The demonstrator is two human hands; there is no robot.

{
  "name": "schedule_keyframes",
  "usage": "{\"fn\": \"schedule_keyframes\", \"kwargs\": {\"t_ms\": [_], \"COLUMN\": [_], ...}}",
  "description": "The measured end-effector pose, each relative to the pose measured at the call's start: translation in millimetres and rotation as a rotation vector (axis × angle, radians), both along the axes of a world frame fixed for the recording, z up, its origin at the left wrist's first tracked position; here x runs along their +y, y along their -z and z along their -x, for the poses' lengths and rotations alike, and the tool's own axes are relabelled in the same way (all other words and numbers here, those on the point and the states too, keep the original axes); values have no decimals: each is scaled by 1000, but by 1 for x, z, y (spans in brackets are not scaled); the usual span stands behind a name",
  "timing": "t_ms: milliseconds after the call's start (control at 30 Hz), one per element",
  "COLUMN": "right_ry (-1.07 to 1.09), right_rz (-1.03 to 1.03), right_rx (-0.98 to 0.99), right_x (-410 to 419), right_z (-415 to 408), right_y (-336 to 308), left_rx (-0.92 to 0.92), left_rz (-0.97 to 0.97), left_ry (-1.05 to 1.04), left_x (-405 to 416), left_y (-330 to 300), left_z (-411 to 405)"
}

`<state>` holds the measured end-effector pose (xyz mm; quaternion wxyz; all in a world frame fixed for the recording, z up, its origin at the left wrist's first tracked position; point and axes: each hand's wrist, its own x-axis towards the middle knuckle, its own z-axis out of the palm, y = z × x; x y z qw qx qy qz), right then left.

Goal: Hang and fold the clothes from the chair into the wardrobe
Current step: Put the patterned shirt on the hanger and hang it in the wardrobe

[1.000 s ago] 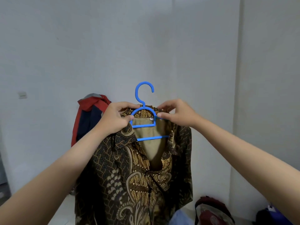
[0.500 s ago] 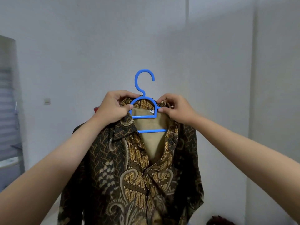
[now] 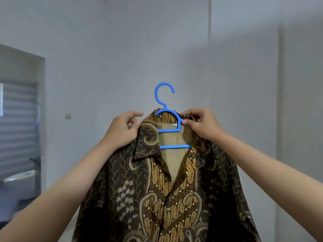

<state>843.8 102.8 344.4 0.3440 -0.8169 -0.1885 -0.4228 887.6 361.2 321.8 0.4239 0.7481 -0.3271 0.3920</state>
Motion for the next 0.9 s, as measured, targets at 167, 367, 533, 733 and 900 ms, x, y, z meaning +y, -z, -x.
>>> {"fn": "schedule_keyframes", "kwargs": {"t_ms": [167,367,533,733,900], "right_ry": [-52,-72,17,134,199], "right_rz": [47,131,160,125,165], "right_rx": [80,70,107,126,215], "right_x": [12,32,61,109,136], "right_z": [25,83,146,227,287], "right_y": [24,26,31,46,51], "left_rx": [77,79,133,124,128], "left_rz": [-23,-1,-78,-279,-252], "left_ry": [10,146,296,362,394], "left_x": [8,28,60,106,114], "left_y": [26,29,28,44,59], "left_z": [20,51,89,155,204]}}
